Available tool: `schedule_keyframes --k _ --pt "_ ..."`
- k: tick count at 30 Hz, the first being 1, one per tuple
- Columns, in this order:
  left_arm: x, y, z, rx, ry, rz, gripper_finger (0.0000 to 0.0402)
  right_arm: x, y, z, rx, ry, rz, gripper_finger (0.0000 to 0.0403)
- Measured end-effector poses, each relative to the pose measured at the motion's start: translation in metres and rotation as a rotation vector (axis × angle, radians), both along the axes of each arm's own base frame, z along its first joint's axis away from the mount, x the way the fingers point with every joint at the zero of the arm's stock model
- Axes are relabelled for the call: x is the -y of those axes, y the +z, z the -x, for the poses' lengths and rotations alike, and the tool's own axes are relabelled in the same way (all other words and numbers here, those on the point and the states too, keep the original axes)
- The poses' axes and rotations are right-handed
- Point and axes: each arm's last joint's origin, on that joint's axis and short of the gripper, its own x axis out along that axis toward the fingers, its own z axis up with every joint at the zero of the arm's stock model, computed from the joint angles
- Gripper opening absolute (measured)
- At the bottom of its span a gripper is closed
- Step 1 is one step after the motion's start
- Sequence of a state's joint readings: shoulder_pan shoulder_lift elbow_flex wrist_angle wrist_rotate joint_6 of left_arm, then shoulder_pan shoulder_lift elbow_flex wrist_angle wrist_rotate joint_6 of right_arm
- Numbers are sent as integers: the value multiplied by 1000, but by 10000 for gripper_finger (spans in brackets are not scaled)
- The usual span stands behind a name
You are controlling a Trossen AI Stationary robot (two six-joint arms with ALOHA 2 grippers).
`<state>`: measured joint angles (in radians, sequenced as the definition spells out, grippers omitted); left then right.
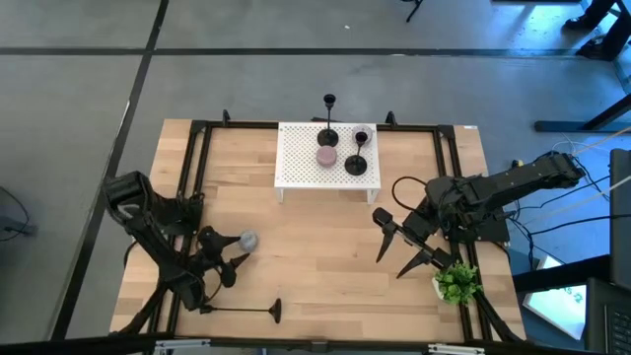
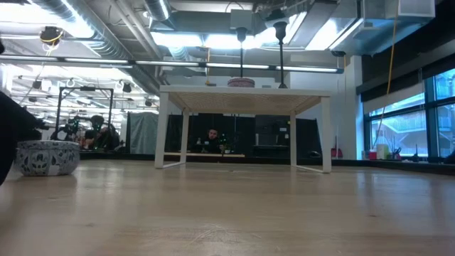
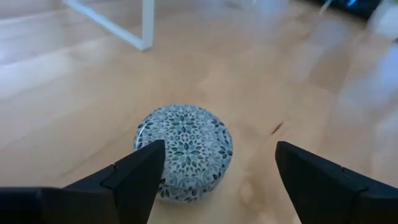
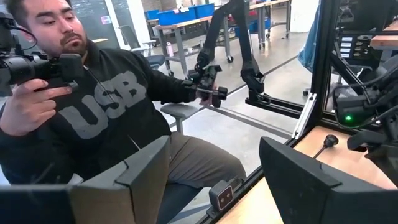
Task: Pick & Place candle stick holders
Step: Put the gray scented candle on the shelf
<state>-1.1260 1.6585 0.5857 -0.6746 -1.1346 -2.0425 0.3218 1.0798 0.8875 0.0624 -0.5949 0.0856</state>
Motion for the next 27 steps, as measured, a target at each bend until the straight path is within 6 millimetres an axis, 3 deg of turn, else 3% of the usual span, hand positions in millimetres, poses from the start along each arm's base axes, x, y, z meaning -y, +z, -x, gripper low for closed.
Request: schedule_keyframes --k 4,13,27 --pt "-7 -14 5 67 -2 -46 304 0 0 0 0 0 0 250" --pt "-12 -45 6 21 40 -51 304 0 0 0 1 -11 1 250" --pt "-11 -45 3 91 22 -71 304 1 0 -1 3 -45 5 250"
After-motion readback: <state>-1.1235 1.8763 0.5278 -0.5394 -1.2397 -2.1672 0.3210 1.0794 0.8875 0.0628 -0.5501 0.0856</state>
